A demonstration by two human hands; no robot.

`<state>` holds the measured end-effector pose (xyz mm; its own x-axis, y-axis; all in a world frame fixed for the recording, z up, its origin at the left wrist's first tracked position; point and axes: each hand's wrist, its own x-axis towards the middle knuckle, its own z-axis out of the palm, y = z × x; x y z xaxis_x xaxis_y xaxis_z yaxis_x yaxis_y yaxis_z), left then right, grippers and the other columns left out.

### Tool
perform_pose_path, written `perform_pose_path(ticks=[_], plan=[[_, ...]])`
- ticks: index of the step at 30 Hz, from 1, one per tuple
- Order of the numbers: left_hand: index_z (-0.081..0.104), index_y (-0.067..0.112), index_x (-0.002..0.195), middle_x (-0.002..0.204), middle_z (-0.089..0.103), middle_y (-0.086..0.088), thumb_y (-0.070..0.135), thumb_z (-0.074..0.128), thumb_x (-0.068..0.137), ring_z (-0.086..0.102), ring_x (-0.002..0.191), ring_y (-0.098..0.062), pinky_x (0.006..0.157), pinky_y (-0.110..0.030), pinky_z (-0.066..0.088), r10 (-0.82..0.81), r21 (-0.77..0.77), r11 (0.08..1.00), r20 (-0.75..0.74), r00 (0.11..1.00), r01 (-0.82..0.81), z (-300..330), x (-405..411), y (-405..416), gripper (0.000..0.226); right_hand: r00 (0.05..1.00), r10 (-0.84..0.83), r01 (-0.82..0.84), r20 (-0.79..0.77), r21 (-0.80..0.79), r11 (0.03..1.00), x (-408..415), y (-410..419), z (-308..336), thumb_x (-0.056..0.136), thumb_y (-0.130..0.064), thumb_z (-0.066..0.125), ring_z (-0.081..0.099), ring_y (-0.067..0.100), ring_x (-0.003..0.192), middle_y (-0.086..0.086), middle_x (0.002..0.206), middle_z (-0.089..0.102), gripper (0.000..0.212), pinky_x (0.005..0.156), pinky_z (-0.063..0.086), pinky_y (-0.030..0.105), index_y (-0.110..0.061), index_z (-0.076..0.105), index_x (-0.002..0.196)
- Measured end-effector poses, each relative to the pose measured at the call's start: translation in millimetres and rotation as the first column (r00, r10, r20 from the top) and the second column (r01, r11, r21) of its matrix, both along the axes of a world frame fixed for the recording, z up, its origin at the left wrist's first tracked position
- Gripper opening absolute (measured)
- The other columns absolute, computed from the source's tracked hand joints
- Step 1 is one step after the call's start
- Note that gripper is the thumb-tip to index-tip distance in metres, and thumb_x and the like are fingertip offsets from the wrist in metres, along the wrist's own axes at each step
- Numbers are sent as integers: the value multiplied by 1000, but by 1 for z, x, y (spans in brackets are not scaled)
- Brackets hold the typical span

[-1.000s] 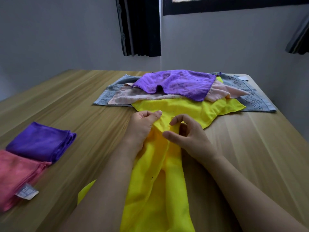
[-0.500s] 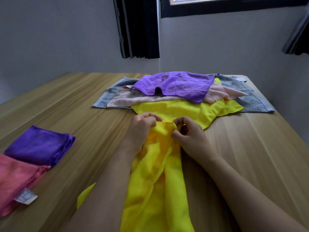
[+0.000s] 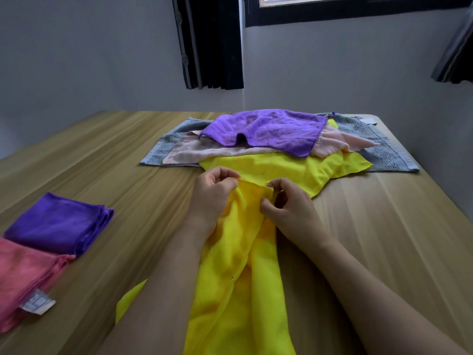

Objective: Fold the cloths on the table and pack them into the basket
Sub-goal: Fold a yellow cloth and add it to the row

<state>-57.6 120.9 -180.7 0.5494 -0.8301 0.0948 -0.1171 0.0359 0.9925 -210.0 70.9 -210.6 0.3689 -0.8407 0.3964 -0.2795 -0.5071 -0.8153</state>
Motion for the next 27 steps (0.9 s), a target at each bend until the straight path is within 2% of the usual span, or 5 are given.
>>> perform_pose_path(ticks=[8,11,15,21,27], plan=[[66,16,79,58,52,7,4,61,86,38,45,-3,43,-19,34,44,-38,998,65,997,-41,3,-3,12,15,992,11,-9,126,-15,1000,-3,8,5,88,-19,65,57,13,58,-9,63,58,12,60,50,33,-28,62,82],[66,15,82,65,55,4,6,60,88,44,53,-7,49,-22,40,27,-42,999,139,990,-21,22,0,29,12,984,16,-14,178,-17,1000,-5,22,21,91,-17,62,63,19,58,0,63,62,16,56,51,29,-30,59,82],[68,13,86,73,60,5,6,61,87,51,63,-2,56,-14,43,-27,-94,994,328,944,61,69,2,54,10,971,78,-71,228,-38,997,-8,43,60,92,-10,58,63,27,60,15,71,64,4,53,52,24,-12,60,90],[68,14,84,71,62,3,9,61,88,51,62,-7,55,-21,42,-52,-130,983,476,878,128,137,-5,101,10,981,82,-50,177,-176,983,-12,71,133,85,0,55,62,23,67,6,79,62,24,57,53,28,-24,55,85],[64,22,88,74,62,8,21,63,91,56,65,-3,53,-8,43,-4,-125,985,683,730,123,201,-14,147,4,997,77,-66,15,-374,925,-22,101,211,90,-5,54,56,13,76,-2,89,57,21,56,43,10,-19,55,106]])
